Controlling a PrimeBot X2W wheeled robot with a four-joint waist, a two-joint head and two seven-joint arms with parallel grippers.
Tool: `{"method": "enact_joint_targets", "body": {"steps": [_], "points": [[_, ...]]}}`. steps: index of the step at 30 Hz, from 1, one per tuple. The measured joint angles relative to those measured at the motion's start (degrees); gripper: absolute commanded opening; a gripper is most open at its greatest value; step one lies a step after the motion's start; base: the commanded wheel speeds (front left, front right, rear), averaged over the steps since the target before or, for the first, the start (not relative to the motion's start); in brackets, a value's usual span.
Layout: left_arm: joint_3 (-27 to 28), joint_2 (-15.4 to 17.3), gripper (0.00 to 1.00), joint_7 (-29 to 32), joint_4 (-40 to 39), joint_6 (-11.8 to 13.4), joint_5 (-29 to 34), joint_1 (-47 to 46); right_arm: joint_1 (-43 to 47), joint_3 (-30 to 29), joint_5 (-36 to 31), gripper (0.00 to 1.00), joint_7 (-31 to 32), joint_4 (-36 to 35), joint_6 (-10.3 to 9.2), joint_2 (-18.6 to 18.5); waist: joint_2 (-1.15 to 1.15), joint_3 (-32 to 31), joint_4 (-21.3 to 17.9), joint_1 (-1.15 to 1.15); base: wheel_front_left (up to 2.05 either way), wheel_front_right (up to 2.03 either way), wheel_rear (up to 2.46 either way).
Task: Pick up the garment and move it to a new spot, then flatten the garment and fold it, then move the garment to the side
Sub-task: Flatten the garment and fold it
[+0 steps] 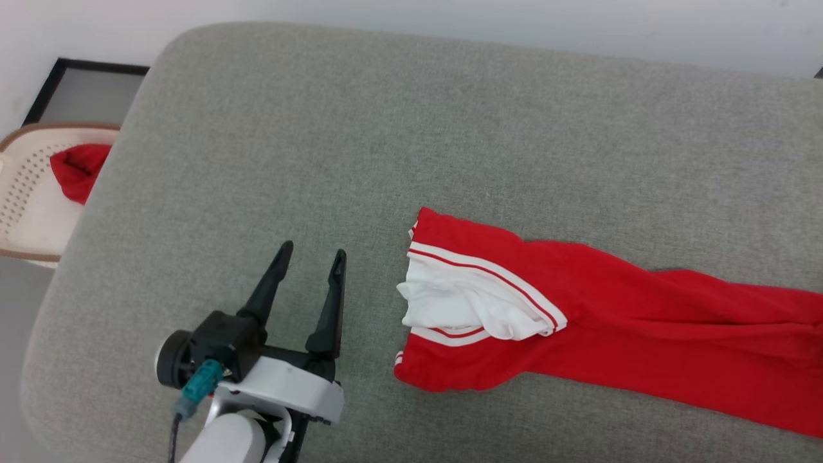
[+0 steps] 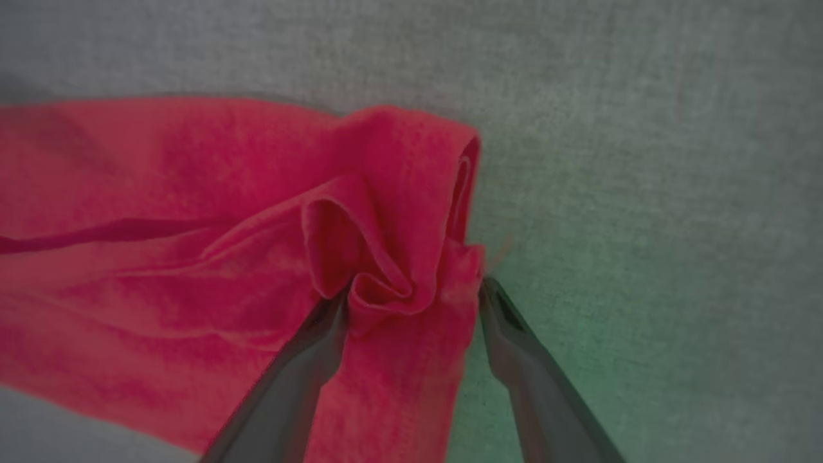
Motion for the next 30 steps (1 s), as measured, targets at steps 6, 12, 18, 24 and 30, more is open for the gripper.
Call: {"method": "enact_joint_targets", "body": {"steps": [6,12,18,24,30], "points": [[3.89,-4.47,1.0,0.0,3.67,-3.54,3.88,1.11,0.05,-0.54,-1.22,0.47,0.64,-0.74,-0.01,0.49,0.0,1.69,0.85,0.0,0.0,0.0,0.0],[7.33,-7.48,1.0,0.0,5.28,-6.68,7.1,2.0,0.58,-0.57,-1.05,0.0,-1.62,-1.77,-0.02,1.77,0.0,1.9,0.88,0.0,0.0,0.0,0.0],[10.74,-9.18,1.0,0.0,6.03,-9.26,9.14,2.68,0.76,-0.85,-1.02,0.0,-5.09,-1.33,0.05,2.49,0.0,1.26,-0.34,0.0,0.0,0.0,0.0],[14.01,-10.33,1.0,0.0,5.77,-10.81,10.91,3.81,0.05,-3.83,-2.45,0.0,-10.34,0.73,0.2,1.97,0.0,0.8,-2.41,0.0,0.0,0.0,0.0],[16.3,-11.45,1.0,0.0,5.6,-12.07,12.56,5.14,0.6,-10.29,-5.49,0.0,-14.11,5.53,0.05,-1.44,0.0,0.16,-4.48,0.0,0.0,0.0,0.0]]}}
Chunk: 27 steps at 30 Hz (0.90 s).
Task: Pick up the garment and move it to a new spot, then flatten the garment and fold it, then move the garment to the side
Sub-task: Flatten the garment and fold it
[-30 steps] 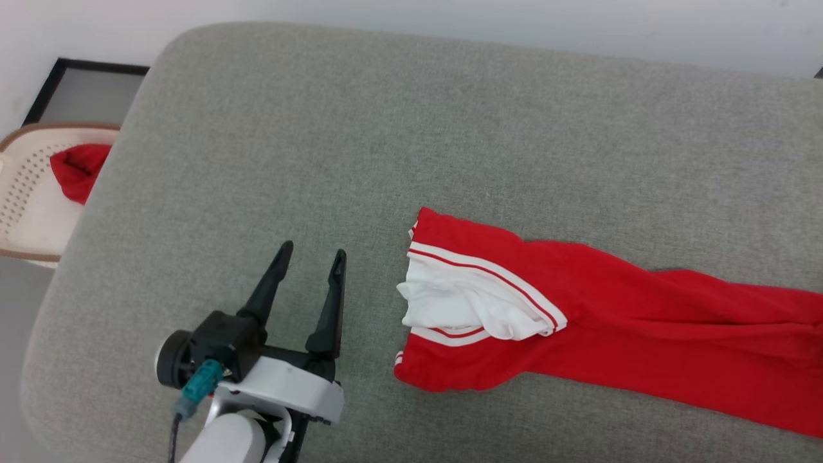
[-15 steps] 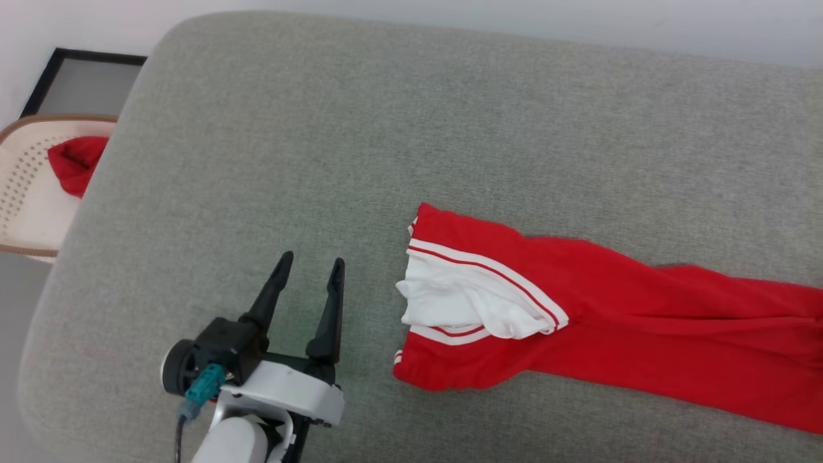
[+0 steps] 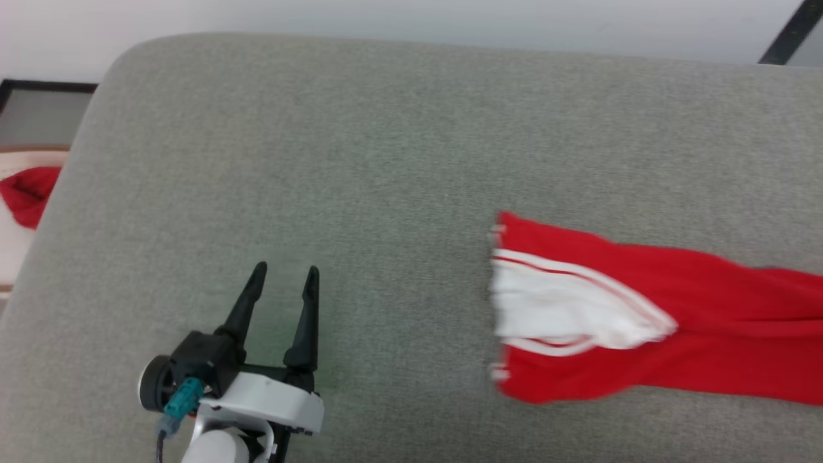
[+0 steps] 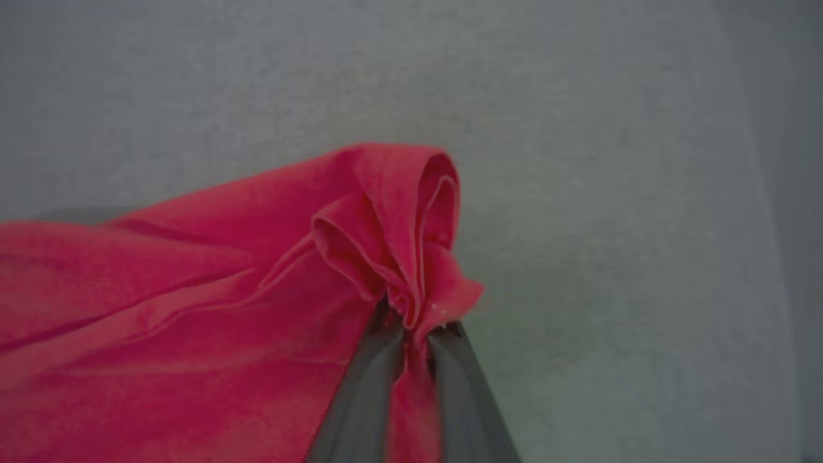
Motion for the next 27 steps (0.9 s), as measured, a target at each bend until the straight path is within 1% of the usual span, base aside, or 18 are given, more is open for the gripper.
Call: {"method": "enact_joint_targets", "body": {"steps": [3,6,9,12,15,19,22,24,27], "points": [[0.74,-0.41,1.0,0.0,0.0,-0.56,0.4,0.6,-0.07,-3.07,-2.3,0.0,-1.36,2.77,0.0,-2.68,0.0,-0.28,-0.91,0.0,0.0,0.0,0.0],[1.53,-0.56,1.0,0.0,0.1,-1.22,0.94,0.75,-0.85,-5.27,-4.31,0.0,-2.25,5.02,0.0,-3.65,0.0,-0.53,-1.55,0.0,0.0,0.0,0.0],[2.13,-0.8,1.0,0.0,0.34,-1.57,1.25,1.02,-1.82,-6.19,-4.6,0.0,-2.41,5.66,0.0,-3.11,0.0,-0.83,-1.9,0.0,0.0,0.0,0.0],[2.34,-1.35,1.0,0.0,0.68,-2.0,1.65,1.06,-1.96,-5.47,-3.92,0.0,-1.9,4.33,0.0,-1.58,0.0,-1.12,-1.94,0.0,0.0,0.0,0.0],[2.6,-1.79,1.0,0.0,1.11,-2.34,1.89,1.06,-0.93,-3.16,-2.85,0.0,-0.91,-0.12,-0.01,-0.92,0.0,-1.41,-1.78,0.0,0.0,0.0,0.0],[3.6,-2.02,1.0,0.0,1.41,-2.71,1.88,1.37,1.99,0.79,0.09,0.0,1.38,-9.46,-0.01,0.22,0.0,-1.95,-1.75,0.0,0.0,0.0,0.0],[4.11,-2.3,1.0,0.0,1.87,-3.02,1.85,1.92,3.18,4.82,1.97,0.0,2.97,-17.04,-0.01,0.63,0.0,-2.29,-1.85,0.0,0.0,0.0,0.0],[4.21,-2.49,1.0,0.0,2.12,-3.13,1.86,1.91,3.26,7.94,2.75,0.0,3.93,-22.12,-0.01,1.44,0.0,-2.5,-1.91,0.0,0.0,0.0,0.0],[4.09,-2.94,1.0,0.0,2.52,-3.49,1.86,1.87,2.7,12.81,3.59,0.0,5.33,-27.86,-0.01,3.09,0.0,-2.64,-1.79,0.0,0.0,0.0,0.0]]}}
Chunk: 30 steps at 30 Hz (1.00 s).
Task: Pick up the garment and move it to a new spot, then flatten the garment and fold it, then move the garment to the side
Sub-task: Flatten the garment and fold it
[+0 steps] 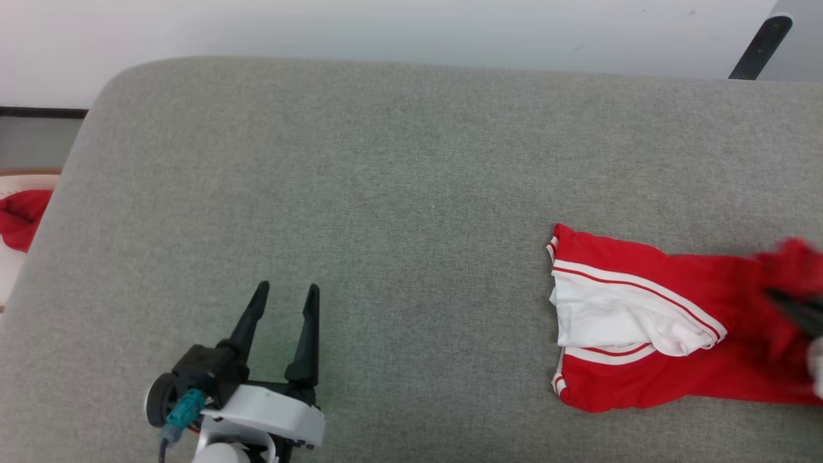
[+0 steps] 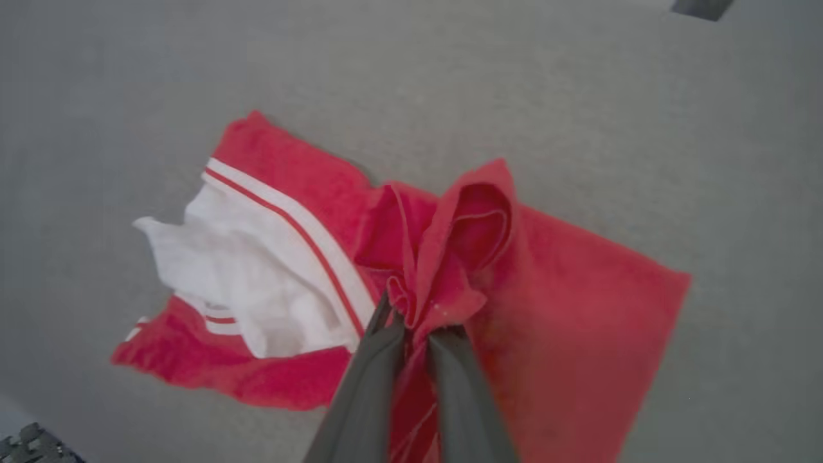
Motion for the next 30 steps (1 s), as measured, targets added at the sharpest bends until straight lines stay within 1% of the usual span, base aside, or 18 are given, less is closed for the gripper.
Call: {"method": "enact_joint_targets", "body": {"steps": [4,9,15,18,24,28,29,30], "points": [[-0.46,-0.63,1.0,0.0,0.18,-0.1,0.0,-0.48,-3.1,6.25,0.47,0.0,0.94,-4.37,0.0,2.25,0.0,0.3,0.47,0.0,0.0,0.0,0.0],[-1.11,-1.27,1.0,0.0,0.38,-0.27,-0.65,-1.36,-7.49,12.66,0.01,0.0,0.52,-4.26,0.0,4.26,0.0,0.93,1.69,0.0,0.0,0.0,0.0],[-1.45,-1.62,1.0,0.0,0.54,-0.45,-1.4,-1.55,-11.64,20.07,-0.25,0.0,-0.8,1.03,0.0,5.76,0.0,1.72,3.03,0.0,0.0,0.0,0.0],[-1.86,-1.7,1.0,0.0,0.76,-0.51,-1.54,-1.79,-12.82,22.67,-0.05,0.0,-2.87,4.47,0.0,6.45,0.0,1.94,3.76,0.0,0.0,0.0,0.0],[-2.63,-1.75,1.0,0.0,1.07,-0.51,-2.21,-2.02,-13.84,26.01,-0.29,0.0,-7.33,10.04,0.0,6.83,0.0,1.88,4.88,0.0,0.0,0.0,0.0],[-2.49,-1.78,1.0,0.0,1.29,-0.49,-2.48,-2.0,-14.86,27.1,-0.26,0.0,-9.93,12.67,0.0,7.09,0.0,1.71,4.83,0.0,0.0,0.0,0.0],[-2.44,-1.79,1.0,0.0,1.43,-0.49,-2.47,-1.93,-14.94,27.37,-0.09,0.22,-10.57,13.24,0.0,7.34,0.0,1.49,4.75,0.0,0.0,0.0,0.0],[-2.37,-1.78,1.0,0.0,1.63,-0.49,-2.45,-1.66,-14.94,27.73,-0.04,0.48,-11.17,13.79,0.0,7.67,0.0,1.21,4.61,0.0,0.0,0.0,0.0]]}}
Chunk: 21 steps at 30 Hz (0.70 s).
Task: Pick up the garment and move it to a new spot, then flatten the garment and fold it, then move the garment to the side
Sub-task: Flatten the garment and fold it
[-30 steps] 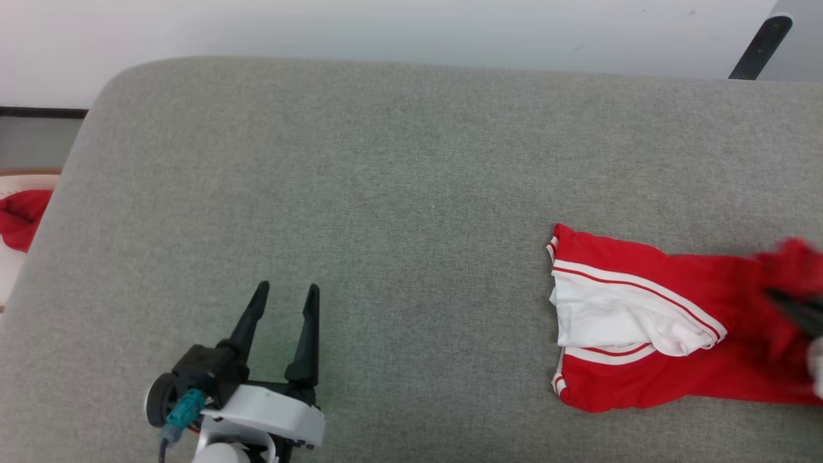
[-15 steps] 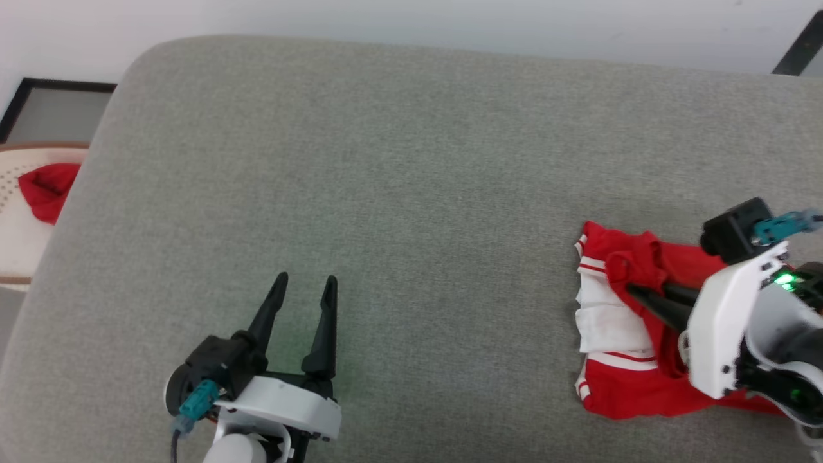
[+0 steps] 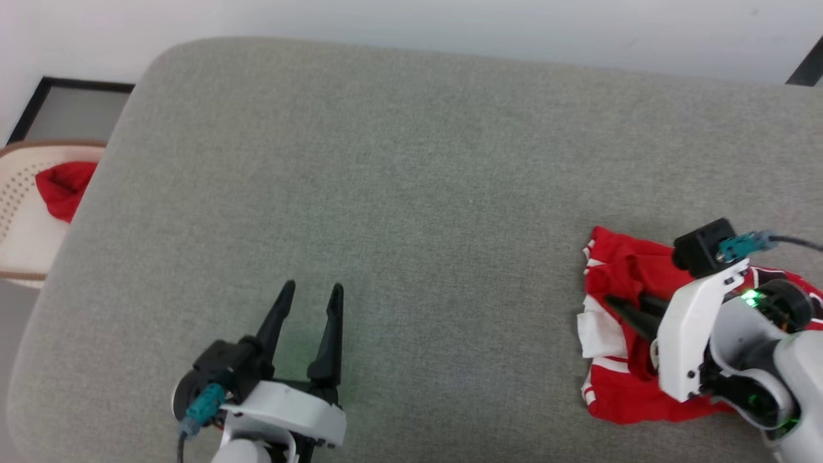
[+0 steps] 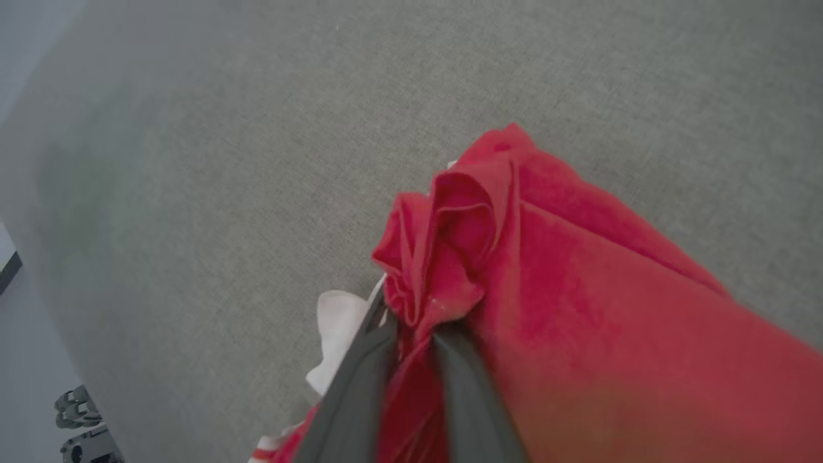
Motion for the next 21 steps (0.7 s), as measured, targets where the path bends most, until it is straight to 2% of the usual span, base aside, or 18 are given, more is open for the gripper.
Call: {"method": "enact_joint_targets", "body": {"steps": [1,2,9,16,21], "points": [[0.03,-0.01,1.0,0.0,0.36,0.0,0.03,0.31,0.0,0.44,0.0,0.89,-0.76,0.44,0.0,0.32,0.0,-0.31,-0.17,0.0,0.0,0.0,0.0],[0.05,-0.01,1.0,0.0,0.71,0.0,0.21,0.44,0.0,0.79,0.01,1.0,-1.52,0.88,0.0,0.59,0.0,-0.64,-0.34,0.0,0.0,0.0,0.0],[0.73,-0.02,1.0,0.0,1.76,-0.07,1.02,0.61,0.09,1.75,1.89,1.0,-4.95,1.81,0.0,1.07,0.0,-3.43,-2.02,0.0,0.0,0.0,0.0],[1.3,0.47,1.0,0.0,2.61,-0.14,1.12,1.77,2.22,1.68,3.71,1.0,-9.94,1.44,0.0,-1.88,0.0,-5.93,-4.48,0.0,0.0,0.0,0.0],[1.75,1.1,1.0,0.0,3.15,-0.26,0.91,2.6,4.22,-0.78,3.82,1.0,-14.86,2.89,0.0,-4.21,0.0,-7.28,-6.42,0.0,0.0,0.0,0.0]]}}
